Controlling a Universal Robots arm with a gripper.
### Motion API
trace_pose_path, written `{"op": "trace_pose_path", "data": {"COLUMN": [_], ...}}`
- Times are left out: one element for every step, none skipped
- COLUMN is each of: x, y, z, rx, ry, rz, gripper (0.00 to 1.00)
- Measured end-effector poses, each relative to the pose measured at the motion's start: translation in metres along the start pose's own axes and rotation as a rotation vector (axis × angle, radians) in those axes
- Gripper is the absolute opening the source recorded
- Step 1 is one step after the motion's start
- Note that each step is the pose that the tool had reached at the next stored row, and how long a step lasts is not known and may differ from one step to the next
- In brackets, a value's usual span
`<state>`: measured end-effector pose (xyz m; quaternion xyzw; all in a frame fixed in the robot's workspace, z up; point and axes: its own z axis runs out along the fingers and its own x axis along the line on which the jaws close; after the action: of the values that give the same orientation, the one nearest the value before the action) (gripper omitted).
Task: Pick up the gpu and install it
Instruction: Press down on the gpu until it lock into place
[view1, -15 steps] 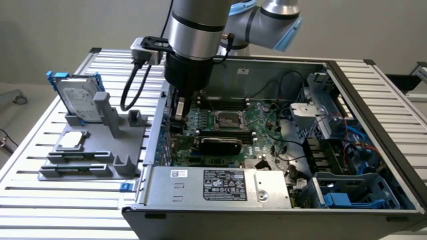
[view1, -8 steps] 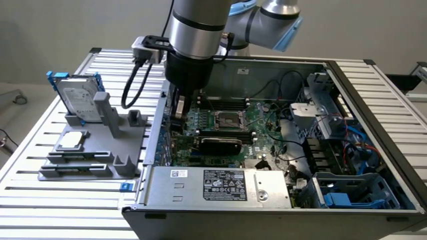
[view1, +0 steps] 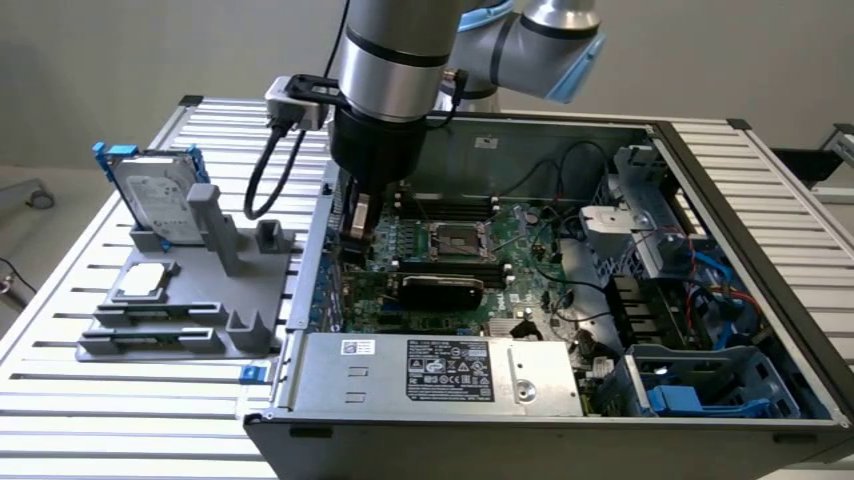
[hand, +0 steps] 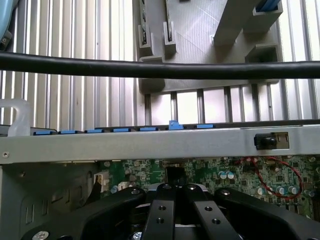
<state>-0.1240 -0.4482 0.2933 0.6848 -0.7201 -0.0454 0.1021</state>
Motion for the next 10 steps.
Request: {"op": "trace_pose_path", "data": {"x": [-0.0001, -0.0001, -0.0002, -0.0004, -0.0007, -0.0009, -0.0014, -0.0018, -0.0022, -0.0027], "y": [0.0, 0.0001, 0.0, 0.0, 0.0, 0.0001, 0.0001, 0.0, 0.0, 0.0001], "z": [0.0001, 0.0002, 0.0004, 0.0005, 0.0006, 0.0006, 0.0005, 0.0005, 0.0005, 0.0005], "rx": [-0.001, -0.0025, -0.0042, -0.006, -0.0078, -0.0098, -0.0116, -0.0134, -0.0152, -0.0173], "ry": [-0.0001, -0.0004, -0.0009, -0.0016, -0.0023, -0.0029, -0.0034, -0.0041, -0.0049, -0.0057], "rz": [0.002, 0.004, 0.006, 0.008, 0.011, 0.014, 0.018, 0.022, 0.025, 0.029], "gripper": [0.11, 0.11, 0.11, 0.11, 0.11, 0.11, 0.11, 0.11, 0.11, 0.11]}}
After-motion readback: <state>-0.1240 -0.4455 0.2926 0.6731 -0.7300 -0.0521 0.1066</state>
